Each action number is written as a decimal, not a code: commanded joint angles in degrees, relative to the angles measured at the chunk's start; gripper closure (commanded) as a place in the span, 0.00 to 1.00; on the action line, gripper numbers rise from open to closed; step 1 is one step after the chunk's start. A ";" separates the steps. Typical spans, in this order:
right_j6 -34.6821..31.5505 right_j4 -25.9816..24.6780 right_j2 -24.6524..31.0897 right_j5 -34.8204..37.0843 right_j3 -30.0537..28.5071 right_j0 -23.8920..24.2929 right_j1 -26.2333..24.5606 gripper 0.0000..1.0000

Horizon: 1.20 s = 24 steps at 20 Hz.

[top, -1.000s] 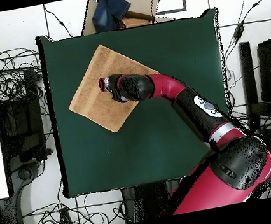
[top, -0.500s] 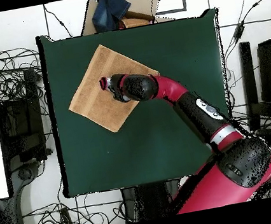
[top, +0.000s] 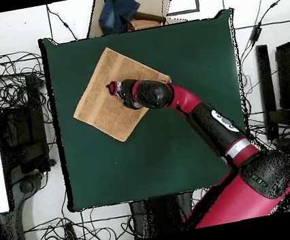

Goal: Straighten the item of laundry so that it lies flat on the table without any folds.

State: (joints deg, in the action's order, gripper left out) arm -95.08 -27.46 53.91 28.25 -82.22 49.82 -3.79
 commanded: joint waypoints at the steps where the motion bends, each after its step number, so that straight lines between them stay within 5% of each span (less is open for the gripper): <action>1: 4.65 -4.81 -4.40 -7.47 4.25 -4.83 -11.45 1.00; 24: 1.56 -3.75 -5.27 -6.18 3.00 -6.33 -8.32 1.00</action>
State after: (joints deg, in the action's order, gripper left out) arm -95.08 -27.48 54.51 26.84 -82.20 49.71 -4.73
